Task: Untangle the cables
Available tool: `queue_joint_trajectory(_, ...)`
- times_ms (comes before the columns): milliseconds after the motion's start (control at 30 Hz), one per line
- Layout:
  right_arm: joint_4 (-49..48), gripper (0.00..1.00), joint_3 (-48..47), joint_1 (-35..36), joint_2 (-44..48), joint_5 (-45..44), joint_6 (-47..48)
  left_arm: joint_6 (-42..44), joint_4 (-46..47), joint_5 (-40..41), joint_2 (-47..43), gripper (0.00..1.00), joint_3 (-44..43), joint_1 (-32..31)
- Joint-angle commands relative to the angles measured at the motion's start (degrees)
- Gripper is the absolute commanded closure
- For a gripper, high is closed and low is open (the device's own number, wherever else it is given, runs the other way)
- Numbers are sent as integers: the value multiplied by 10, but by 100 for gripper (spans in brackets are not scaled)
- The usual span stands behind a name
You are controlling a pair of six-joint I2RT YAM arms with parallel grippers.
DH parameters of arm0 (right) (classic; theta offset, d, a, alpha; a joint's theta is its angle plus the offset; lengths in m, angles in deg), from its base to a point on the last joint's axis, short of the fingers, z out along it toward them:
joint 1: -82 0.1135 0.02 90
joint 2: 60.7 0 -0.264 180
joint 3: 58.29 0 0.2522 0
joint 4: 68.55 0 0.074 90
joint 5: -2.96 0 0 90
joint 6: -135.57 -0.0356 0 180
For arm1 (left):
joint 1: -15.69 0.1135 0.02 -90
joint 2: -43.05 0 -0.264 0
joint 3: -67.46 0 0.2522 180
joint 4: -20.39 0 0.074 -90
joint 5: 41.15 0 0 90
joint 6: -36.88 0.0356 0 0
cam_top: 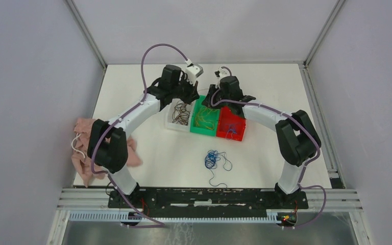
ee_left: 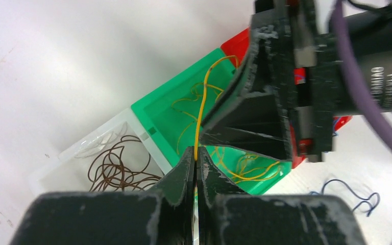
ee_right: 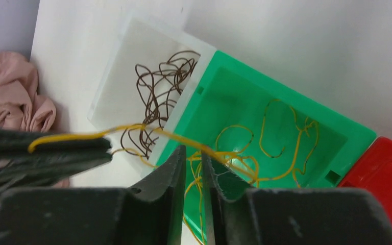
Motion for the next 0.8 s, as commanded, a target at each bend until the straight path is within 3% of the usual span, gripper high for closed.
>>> queue_joint_trajectory(0,-8,72,23,-17,42,80,-13,52,31,23,20,97,-6,-5)
queue_joint_trajectory(200,7,55,50,-42,94,165,-13,78,41,40,33,97,2,-24)
queue_joint_trajectory(333,23,51,86,-61,138,195,-8,81,57,47,42,97,11,-36)
queue_joint_trajectory(767,89,68,206,-122,354,70,-22,118,87,89,111,97,20,-69)
